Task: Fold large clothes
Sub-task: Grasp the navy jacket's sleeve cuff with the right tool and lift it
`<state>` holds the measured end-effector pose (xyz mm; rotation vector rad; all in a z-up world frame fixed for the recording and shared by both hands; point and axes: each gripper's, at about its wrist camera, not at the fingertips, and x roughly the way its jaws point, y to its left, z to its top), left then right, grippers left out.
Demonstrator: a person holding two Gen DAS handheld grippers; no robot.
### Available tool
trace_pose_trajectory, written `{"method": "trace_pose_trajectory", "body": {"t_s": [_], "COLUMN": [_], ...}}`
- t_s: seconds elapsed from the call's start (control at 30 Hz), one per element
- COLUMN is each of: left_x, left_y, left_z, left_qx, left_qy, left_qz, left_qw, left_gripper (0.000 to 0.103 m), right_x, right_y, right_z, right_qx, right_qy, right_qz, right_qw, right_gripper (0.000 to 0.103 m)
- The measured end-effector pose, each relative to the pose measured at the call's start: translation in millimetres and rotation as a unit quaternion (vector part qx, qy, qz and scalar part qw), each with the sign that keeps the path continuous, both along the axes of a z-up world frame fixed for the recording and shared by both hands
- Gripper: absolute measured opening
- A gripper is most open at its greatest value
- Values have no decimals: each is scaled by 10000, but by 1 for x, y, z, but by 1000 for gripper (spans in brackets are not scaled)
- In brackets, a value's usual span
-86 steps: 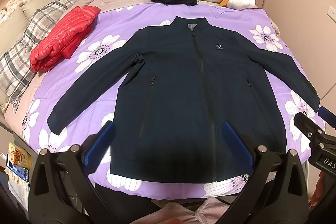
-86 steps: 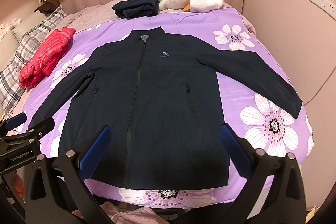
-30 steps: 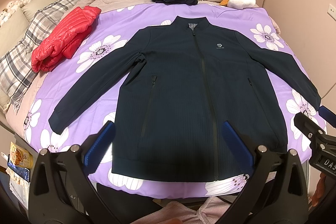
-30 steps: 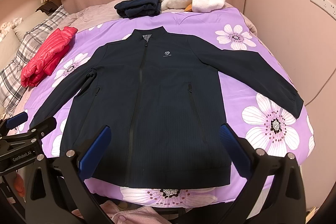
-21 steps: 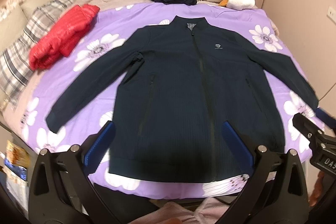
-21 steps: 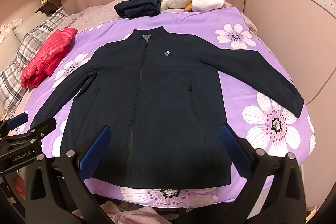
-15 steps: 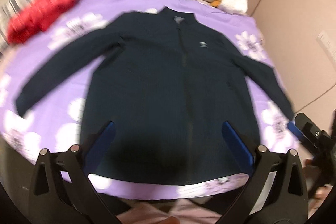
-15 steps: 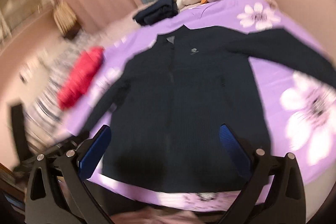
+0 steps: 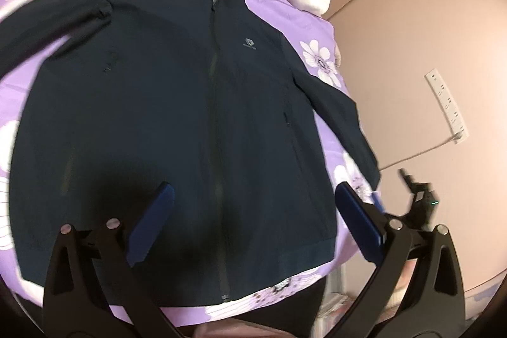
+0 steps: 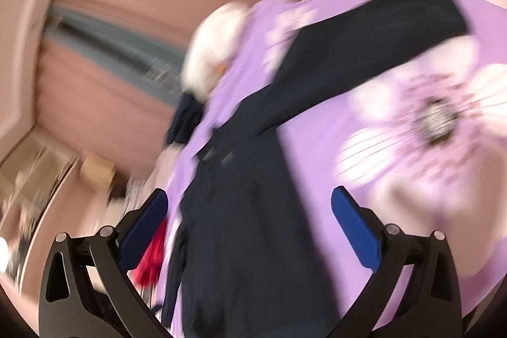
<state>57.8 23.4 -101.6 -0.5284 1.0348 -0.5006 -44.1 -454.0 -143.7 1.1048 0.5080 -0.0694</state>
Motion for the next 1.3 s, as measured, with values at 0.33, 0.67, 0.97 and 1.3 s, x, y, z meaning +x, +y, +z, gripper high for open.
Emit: {"method": "trace_pose_trajectory", "body": {"t_s": [0.33, 0.67, 0.97, 1.3], "left_x": [48, 80, 100, 108], "left_y": [-7, -1, 17, 62], "left_z": [11, 8, 5, 7], "left_qx": [257, 442, 653, 384], "left_qy": [-142, -31, 88, 230], "left_qz": [221, 455, 680, 1058], "left_qw": [9993, 9980, 9955, 9934], "left_gripper": [101, 101, 101, 101], "right_x": [44, 59, 79, 235], "right_y": [-88, -128, -104, 72], "right_z": [-57, -72, 34, 206], "right_qx": [452, 244, -1940, -4729], "right_qy": [462, 549, 574, 157], "right_qz": [-1366, -2853, -2267, -185], "right_qw": [9885, 9566, 9527, 8808], "right_gripper": [102, 46, 6, 6]}}
